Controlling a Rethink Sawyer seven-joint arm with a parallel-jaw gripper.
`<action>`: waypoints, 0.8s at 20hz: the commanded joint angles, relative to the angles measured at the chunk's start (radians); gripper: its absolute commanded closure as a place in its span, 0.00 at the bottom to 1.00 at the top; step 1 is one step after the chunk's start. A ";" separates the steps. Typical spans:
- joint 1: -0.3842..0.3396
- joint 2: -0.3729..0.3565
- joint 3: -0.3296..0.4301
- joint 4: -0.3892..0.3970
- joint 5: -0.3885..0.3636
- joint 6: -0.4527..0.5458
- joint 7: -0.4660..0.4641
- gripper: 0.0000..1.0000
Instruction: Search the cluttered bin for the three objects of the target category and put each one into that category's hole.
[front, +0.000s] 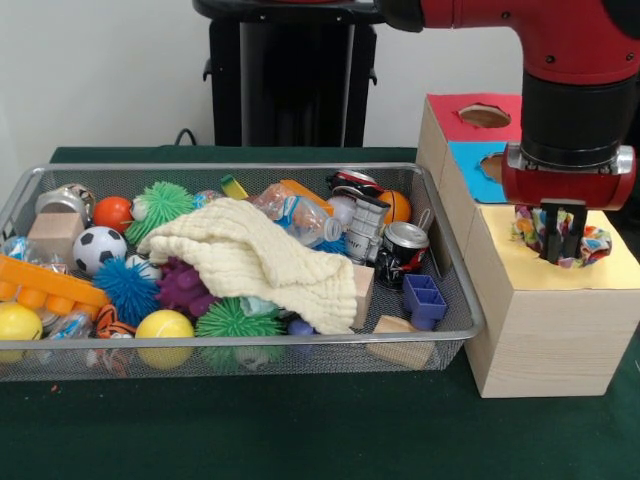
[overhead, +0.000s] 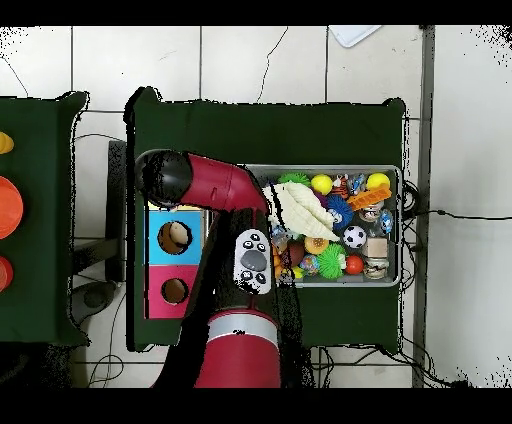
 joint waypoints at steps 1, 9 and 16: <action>-0.002 0.175 0.143 0.117 0.047 -0.114 0.198 1.00; 0.016 0.200 0.134 0.105 0.062 -0.113 0.208 1.00; 0.031 0.257 0.120 0.069 0.059 -0.163 0.214 1.00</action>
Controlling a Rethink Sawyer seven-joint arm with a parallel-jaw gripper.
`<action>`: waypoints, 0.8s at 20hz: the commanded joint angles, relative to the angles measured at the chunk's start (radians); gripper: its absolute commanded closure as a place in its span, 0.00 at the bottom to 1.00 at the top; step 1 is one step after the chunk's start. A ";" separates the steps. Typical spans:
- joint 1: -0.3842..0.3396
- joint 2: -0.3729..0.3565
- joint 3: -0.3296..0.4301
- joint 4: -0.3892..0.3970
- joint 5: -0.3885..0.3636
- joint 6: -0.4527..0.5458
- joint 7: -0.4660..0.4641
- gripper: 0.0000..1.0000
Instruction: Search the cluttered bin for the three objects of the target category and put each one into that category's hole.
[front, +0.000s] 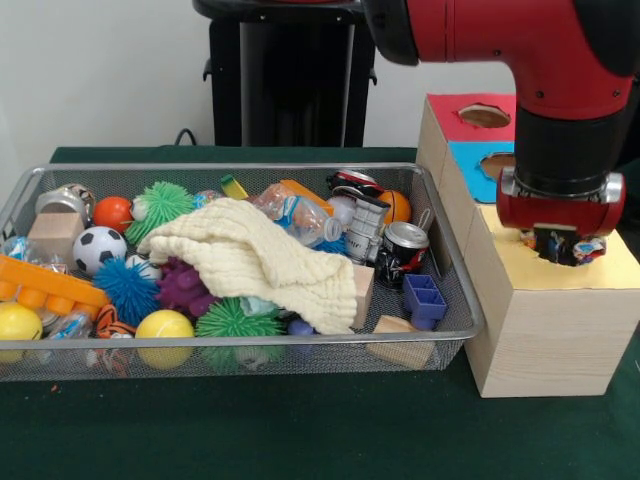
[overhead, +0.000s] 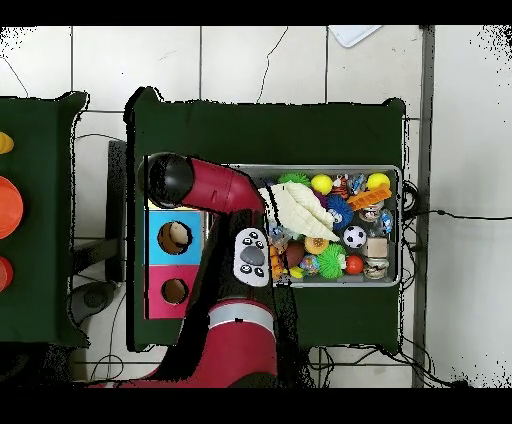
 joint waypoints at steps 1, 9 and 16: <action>0.025 0.200 0.119 0.073 0.032 -0.112 0.215 1.00; 0.030 0.133 0.101 0.143 0.028 -0.065 0.192 1.00; 0.020 0.212 0.096 0.078 -0.006 -0.164 0.155 1.00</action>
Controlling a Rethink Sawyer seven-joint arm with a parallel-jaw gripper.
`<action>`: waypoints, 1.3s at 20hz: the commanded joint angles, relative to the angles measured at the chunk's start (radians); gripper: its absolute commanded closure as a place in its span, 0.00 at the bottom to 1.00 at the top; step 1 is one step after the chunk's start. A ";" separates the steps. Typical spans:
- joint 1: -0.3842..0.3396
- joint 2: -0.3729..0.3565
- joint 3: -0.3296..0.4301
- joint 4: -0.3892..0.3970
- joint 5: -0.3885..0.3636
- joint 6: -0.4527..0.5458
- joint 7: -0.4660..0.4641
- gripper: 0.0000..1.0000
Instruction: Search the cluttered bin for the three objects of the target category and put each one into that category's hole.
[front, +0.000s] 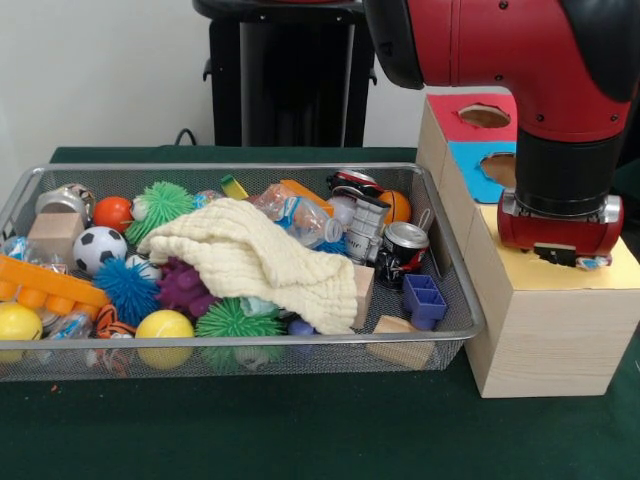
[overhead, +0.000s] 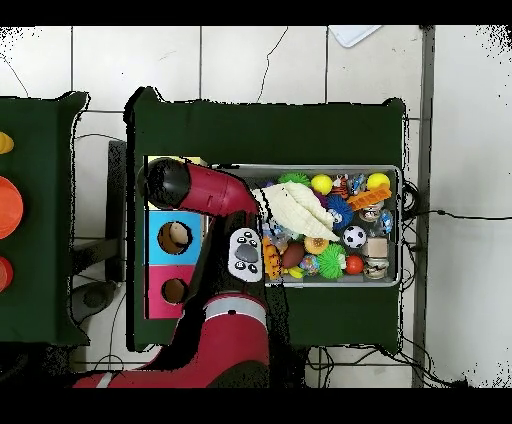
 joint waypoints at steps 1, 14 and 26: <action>0.007 0.172 0.095 0.083 -0.020 -0.078 0.155 1.00; -0.014 0.010 0.053 0.114 -0.023 0.082 0.131 0.00; -0.049 -0.139 -0.031 0.040 -0.061 0.375 0.116 0.00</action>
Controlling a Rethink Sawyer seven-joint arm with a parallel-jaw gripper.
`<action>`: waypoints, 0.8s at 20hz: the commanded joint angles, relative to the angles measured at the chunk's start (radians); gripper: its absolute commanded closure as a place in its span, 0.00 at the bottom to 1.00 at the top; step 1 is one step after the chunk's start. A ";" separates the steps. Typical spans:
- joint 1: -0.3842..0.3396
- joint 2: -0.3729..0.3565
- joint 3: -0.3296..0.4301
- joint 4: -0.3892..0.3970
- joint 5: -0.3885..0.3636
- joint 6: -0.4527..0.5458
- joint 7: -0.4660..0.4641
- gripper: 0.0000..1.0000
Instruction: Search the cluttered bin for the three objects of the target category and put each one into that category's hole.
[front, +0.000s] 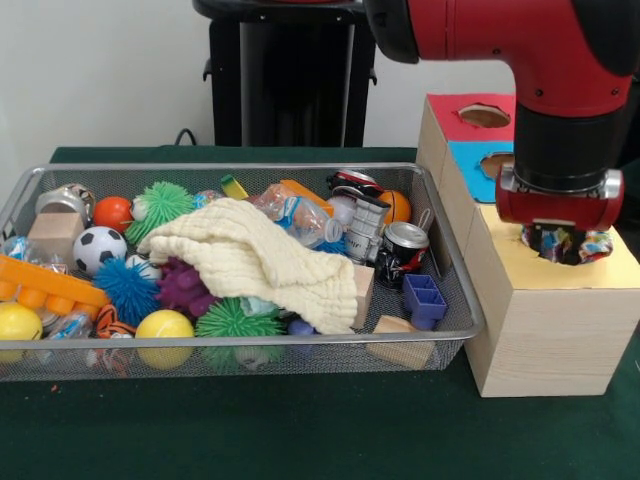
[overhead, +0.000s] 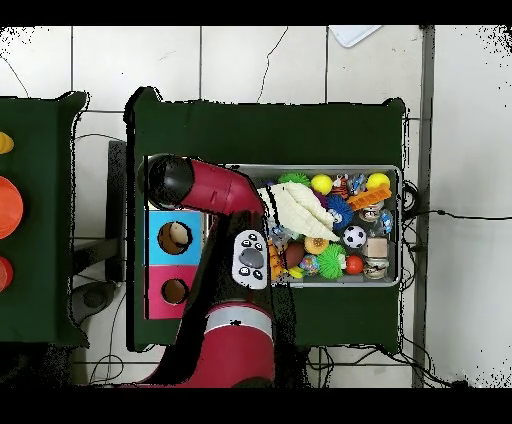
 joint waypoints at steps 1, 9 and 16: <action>-0.039 -0.095 -0.029 0.020 -0.064 0.284 0.121 0.00; -0.032 -0.098 -0.049 -0.026 -0.070 0.314 0.143 0.00; -0.032 -0.090 -0.042 -0.041 -0.071 0.315 0.154 0.00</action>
